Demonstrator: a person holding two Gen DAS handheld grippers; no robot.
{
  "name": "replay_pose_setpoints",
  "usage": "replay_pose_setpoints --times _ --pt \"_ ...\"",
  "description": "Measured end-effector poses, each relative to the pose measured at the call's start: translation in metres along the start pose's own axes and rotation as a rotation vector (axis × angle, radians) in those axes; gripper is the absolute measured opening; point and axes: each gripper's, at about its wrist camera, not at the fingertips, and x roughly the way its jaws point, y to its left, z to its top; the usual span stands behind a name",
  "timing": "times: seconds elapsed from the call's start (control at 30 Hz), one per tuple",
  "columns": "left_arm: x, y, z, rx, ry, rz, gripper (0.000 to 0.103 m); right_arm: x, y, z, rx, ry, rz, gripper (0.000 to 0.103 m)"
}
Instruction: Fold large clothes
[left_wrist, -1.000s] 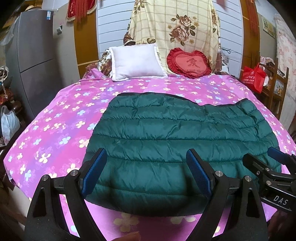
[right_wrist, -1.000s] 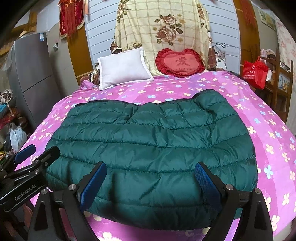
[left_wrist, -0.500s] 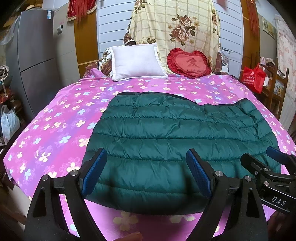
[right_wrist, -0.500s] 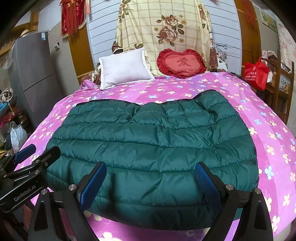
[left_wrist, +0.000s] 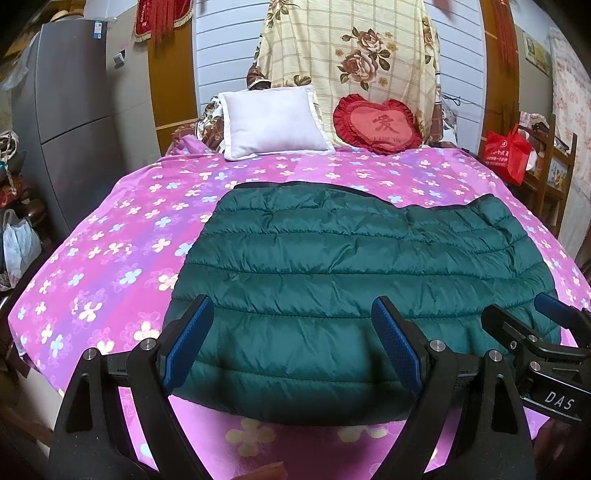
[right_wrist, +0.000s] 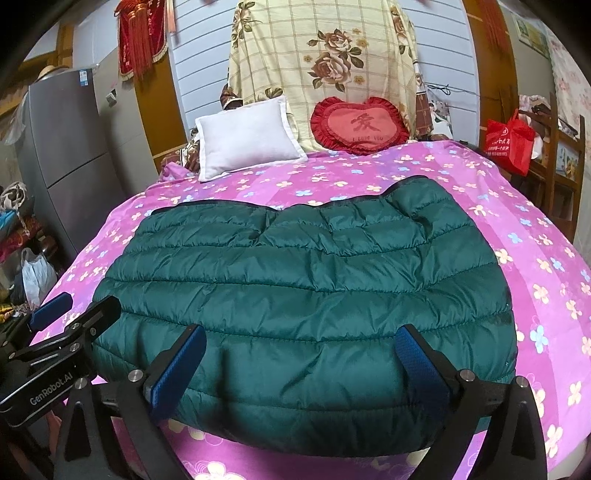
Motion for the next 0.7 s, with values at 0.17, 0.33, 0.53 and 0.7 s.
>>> replay_pose_setpoints --times 0.17,0.33,0.53,0.7 --pt "-0.0003 -0.0005 -0.0008 0.000 0.001 0.001 0.087 0.0005 -0.0005 -0.0003 0.000 0.007 0.002 0.102" --pt "-0.0004 -0.0008 -0.0007 0.003 0.000 0.000 0.087 0.0013 -0.0004 -0.0001 0.001 0.010 0.002 0.102" --pt "0.0008 -0.0052 -0.0023 0.011 0.003 -0.005 0.087 0.0018 -0.0005 0.0008 -0.001 0.007 0.000 0.102" --pt "0.0015 -0.0057 -0.0014 0.012 0.007 -0.012 0.087 0.0039 -0.0006 0.0002 -0.002 0.015 -0.001 0.102"
